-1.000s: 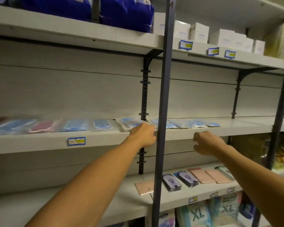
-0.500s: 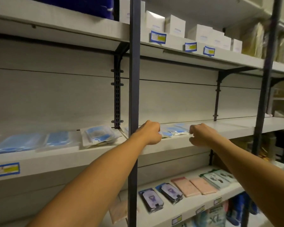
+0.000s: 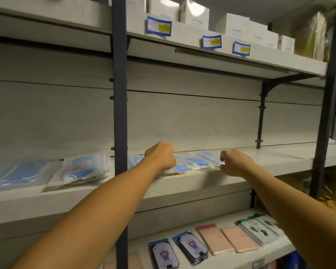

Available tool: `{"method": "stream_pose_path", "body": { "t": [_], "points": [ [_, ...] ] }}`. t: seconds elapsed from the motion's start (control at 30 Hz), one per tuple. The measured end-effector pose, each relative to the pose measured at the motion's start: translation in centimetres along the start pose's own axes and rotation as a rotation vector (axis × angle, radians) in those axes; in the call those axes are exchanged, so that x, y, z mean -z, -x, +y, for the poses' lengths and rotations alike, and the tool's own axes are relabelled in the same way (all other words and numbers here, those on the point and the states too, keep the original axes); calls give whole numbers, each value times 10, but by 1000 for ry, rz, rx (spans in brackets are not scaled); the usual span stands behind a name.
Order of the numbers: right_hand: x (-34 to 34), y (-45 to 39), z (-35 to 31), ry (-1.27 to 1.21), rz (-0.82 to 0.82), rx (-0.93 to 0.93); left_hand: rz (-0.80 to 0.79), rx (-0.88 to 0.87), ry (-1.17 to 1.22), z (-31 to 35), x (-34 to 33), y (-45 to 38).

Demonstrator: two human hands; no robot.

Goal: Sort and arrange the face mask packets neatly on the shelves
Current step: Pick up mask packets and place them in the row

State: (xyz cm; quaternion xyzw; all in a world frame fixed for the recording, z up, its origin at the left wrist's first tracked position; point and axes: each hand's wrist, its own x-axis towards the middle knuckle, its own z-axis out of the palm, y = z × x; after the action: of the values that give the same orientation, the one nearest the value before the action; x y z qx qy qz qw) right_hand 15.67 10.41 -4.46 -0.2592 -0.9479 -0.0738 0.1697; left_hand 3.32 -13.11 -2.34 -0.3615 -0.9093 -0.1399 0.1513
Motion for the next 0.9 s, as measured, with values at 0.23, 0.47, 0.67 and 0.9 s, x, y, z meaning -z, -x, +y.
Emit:
{"method": "stream_pose_path", "body": {
  "t": [0.23,0.47,0.67,0.9],
  "points": [
    [-21,-61,38,-51,-8,49,-39,220,-104,10,-13,-36],
    [-35,-111,67,-126,-76,15,-99,423,-188,18,-30,-64],
    [-52,-152,74,-273,-236,-51,-150,600,-135,20,-38,-81],
    [-62,-173,62,-396,-319,-78,-164,752,-8,26,-33,-90]
  ]
}}
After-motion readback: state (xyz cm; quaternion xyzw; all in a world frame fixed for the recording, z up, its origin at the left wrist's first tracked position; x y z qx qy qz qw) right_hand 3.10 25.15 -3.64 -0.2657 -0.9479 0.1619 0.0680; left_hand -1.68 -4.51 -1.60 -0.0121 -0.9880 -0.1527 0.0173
